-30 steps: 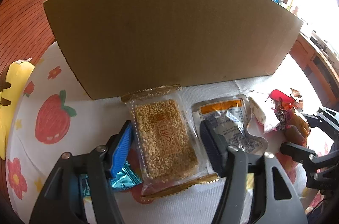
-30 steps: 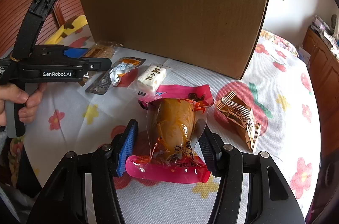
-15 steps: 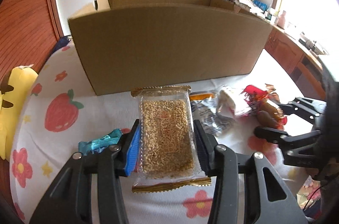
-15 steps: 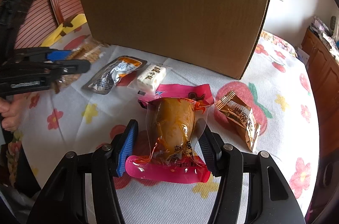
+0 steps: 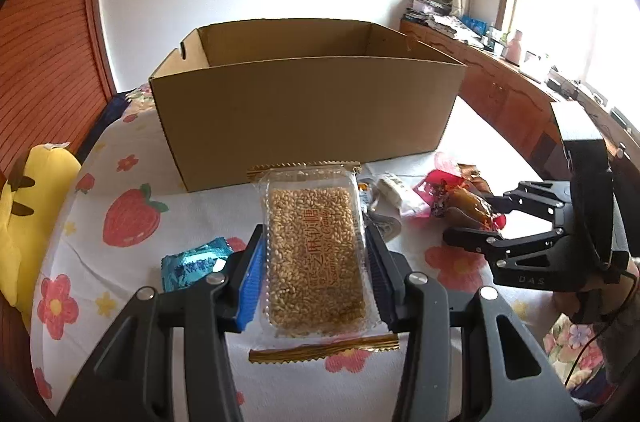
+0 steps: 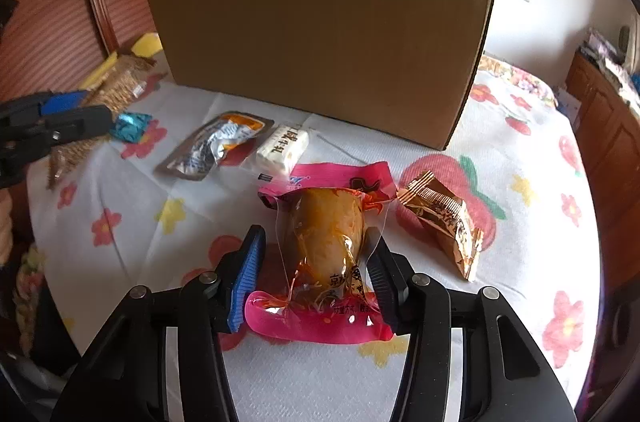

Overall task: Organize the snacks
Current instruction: 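Close the right tool on the pink-wrapped snack while the left tool grasps the grain bar, then lift both snacks and carry them over the cardboard box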

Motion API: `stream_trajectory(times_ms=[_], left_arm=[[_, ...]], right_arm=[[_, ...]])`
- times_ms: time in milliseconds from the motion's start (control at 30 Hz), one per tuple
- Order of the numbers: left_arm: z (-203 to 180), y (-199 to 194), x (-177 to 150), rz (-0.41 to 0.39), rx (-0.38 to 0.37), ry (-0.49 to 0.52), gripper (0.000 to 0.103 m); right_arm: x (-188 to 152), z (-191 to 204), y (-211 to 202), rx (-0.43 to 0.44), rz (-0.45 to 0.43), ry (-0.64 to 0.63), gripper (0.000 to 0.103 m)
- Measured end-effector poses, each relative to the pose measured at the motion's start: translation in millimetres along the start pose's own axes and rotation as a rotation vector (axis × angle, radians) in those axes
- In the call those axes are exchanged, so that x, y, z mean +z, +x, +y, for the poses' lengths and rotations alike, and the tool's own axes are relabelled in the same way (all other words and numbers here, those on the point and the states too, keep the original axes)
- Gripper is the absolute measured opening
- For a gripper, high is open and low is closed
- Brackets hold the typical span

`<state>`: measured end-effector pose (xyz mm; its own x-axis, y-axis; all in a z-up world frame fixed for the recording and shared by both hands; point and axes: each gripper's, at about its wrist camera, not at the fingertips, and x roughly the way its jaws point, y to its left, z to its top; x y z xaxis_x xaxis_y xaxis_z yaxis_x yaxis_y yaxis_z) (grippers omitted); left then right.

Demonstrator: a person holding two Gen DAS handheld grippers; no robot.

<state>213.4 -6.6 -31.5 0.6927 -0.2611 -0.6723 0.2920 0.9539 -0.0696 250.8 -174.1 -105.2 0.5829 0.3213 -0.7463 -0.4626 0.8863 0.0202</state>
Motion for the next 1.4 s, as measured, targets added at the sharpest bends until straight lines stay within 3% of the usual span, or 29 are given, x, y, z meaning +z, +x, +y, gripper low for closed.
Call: stream_trajectory(times_ms=[300,733,1400], left_arm=[[2.1,-5.3,-0.6,-0.023,-0.007,-0.001,0.046],[-0.3,-13.4,11.8,-0.062,-0.012,0.010,0.046],[21.8,-18.3,50.0,-0.134,0.003,-0.002,0.046]], right_arm=[[-3.3,7.1,-14.3,-0.016,-0.010,-0.016,0.048],[1.0,1.9,-59.1,-0.037,-0.093,0.000,0.048],[57.3,12.6,-94.0,-0.021,-0.237,-0.064,0.048]])
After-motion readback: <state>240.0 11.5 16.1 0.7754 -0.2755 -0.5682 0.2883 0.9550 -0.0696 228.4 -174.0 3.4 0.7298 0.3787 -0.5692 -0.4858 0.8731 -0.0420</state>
